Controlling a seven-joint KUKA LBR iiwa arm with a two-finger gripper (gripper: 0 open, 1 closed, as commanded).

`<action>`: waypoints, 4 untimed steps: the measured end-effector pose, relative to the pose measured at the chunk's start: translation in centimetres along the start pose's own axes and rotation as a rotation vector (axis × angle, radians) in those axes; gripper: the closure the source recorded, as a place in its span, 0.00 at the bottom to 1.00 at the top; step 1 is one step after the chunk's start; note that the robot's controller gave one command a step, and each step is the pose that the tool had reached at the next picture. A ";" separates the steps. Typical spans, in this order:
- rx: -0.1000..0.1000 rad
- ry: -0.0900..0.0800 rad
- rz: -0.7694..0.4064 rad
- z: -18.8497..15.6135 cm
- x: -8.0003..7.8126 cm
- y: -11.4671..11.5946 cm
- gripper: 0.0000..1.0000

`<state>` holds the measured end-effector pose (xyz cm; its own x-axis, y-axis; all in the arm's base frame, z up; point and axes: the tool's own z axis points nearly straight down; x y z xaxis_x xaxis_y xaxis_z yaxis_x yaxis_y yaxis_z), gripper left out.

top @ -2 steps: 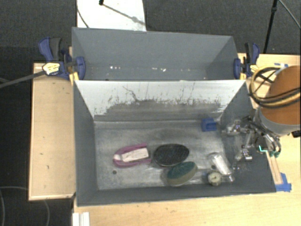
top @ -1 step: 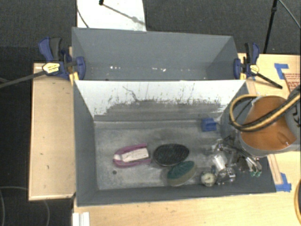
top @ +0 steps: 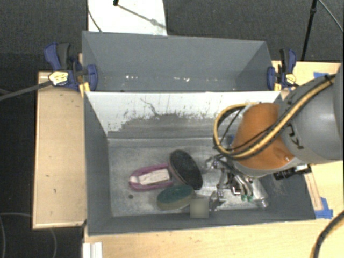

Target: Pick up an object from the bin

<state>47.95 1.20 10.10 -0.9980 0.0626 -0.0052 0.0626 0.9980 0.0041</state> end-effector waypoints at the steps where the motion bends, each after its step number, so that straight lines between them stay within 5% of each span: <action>1: 0.007 -0.004 0.204 -0.8 -1.0 11.5 0.00; 2: 0.003 -0.026 0.085 2.5 -2.0 17.4 0.00; 3: 0.002 -0.006 0.131 2.9 -2.5 13.0 0.00; 4: 0.000 -0.009 0.124 2.8 -2.6 13.3 1.00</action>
Offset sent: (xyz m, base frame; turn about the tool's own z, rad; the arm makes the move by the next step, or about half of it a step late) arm 0.0146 0.1156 0.0072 0.2029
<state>51.34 14.29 7.38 -0.9825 0.1857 -0.0135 0.1856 0.9826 0.0048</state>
